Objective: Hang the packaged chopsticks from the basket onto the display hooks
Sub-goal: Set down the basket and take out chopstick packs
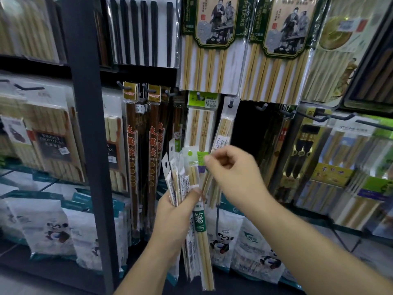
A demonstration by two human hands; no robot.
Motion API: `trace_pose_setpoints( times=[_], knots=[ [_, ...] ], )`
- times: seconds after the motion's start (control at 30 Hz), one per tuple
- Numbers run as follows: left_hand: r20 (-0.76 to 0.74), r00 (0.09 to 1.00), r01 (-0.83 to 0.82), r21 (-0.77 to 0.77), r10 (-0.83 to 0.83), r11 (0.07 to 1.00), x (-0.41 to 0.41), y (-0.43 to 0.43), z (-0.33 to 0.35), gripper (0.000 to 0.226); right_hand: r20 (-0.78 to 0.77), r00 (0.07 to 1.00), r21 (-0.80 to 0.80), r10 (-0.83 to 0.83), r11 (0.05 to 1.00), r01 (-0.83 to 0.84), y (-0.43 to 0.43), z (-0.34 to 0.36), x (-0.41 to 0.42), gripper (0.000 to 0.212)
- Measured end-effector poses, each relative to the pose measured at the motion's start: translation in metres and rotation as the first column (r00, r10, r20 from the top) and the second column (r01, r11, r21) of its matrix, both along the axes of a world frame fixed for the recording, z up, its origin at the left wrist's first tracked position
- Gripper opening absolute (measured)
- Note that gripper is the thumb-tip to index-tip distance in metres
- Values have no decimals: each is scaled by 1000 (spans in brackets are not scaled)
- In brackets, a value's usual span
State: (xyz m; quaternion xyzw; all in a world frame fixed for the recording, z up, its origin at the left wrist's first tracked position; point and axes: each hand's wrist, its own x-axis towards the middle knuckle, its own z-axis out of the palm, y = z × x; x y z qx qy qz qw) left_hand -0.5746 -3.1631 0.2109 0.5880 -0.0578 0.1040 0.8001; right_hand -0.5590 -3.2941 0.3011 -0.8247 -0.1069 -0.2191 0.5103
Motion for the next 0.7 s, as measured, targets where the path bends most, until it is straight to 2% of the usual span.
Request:
trace_pose_setpoints(
  times=[0.07,0.13,0.2,0.3,0.43,0.7],
  knots=[
    [69,997,34,17,-35,999,-1,-1,2,23,-87,993,-54,83,995,-88,6,-6,-2,14],
    [113,991,67,32,-70,997,-2,-1,3,26,-111,988,-56,105,992,-112,9,-8,-3,18],
    [98,993,70,16,-71,997,-3,-1,3,25,-81,992,-36,93,995,-96,8,-5,-3,18],
    [4,1000,24,-48,-24,999,-2,1,3,16,31,998,108,52,993,-55,2,13,-2,21],
    [-30,1000,-11,-69,9,998,1,1,2,24,182,983,196,-11,980,-25,-8,49,-1,25],
    [-57,998,-19,-64,15,998,-2,1,4,29,114,992,240,-60,970,31,-11,60,10,37]
  ],
)
